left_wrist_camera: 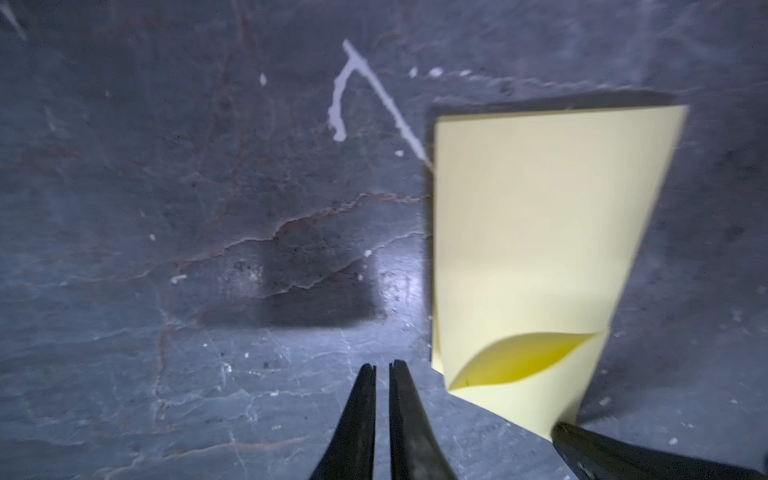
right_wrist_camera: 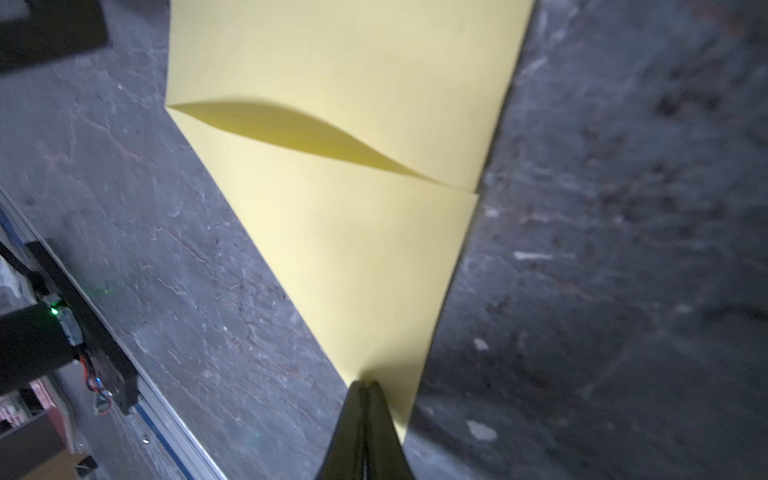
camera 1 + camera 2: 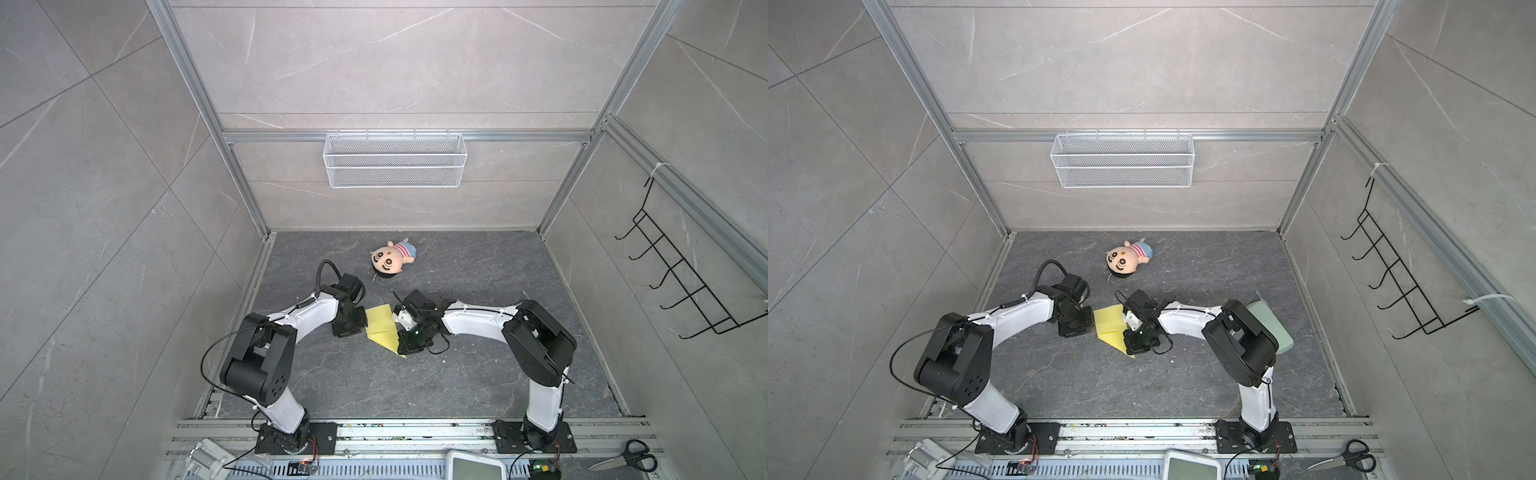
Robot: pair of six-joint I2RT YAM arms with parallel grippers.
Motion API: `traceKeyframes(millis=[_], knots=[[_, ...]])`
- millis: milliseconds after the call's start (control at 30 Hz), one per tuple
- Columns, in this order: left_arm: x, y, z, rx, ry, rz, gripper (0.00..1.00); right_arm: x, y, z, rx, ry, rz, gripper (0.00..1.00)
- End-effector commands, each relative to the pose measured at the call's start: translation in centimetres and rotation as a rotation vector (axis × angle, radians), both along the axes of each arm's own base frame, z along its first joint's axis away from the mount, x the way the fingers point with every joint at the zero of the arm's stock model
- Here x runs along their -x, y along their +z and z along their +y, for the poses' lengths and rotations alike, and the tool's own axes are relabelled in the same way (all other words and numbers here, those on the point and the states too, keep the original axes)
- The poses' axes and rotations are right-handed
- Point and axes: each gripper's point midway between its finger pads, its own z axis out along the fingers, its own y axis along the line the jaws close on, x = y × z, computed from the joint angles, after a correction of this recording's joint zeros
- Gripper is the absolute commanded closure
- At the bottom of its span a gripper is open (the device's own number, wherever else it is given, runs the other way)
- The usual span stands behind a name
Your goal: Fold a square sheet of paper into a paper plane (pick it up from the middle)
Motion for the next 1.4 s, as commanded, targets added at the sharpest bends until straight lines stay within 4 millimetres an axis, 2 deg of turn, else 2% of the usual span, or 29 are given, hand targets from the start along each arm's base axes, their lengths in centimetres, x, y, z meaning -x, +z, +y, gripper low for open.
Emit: traceKeyframes(millis=[0, 67, 200, 333, 400, 500, 767, 1000, 1200, 1367], knots=[[-1.0, 4.4, -2.5, 0.129, -0.058, -0.122, 0.85, -0.6, 0.0, -2.2, 0.058, 0.128, -0.046, 0.92], [-0.9, 5.1, -4.0, 0.202, -0.075, -0.147, 0.85, -1.1, 1.3, -1.6, 0.034, 0.147, -0.074, 0.91], [-0.4, 4.8, -6.9, 0.332, -0.088, -0.147, 0.85, -1.5, 3.2, 0.1, -0.06, 0.121, -0.061, 0.9], [0.7, 3.5, -7.9, 0.351, -0.088, -0.104, 0.88, -1.6, 4.4, 1.1, -0.136, 0.018, -0.024, 0.89], [1.3, 2.9, -7.8, 0.337, -0.089, -0.087, 0.89, -1.6, 4.8, 1.4, -0.167, -0.035, -0.009, 0.89], [2.0, 2.6, -7.4, 0.328, -0.085, -0.074, 0.9, -1.5, 4.5, 1.5, -0.164, -0.098, 0.008, 0.89], [3.3, 1.8, -6.9, 0.309, -0.07, -0.058, 0.9, -1.7, 1.5, 1.0, -0.049, -0.193, 0.038, 0.9], [3.0, 1.4, -6.8, 0.3, -0.058, -0.074, 0.9, -2.5, 0.0, 0.8, 0.004, -0.216, 0.036, 0.89], [3.0, 0.2, -7.9, 0.301, -0.089, -0.036, 0.91, -2.6, -0.1, 1.3, -0.008, -0.208, 0.048, 0.89], [3.2, -1.2, -7.4, 0.25, -0.08, -0.002, 0.93, -2.5, 1.0, 1.8, -0.049, -0.195, 0.042, 0.89]])
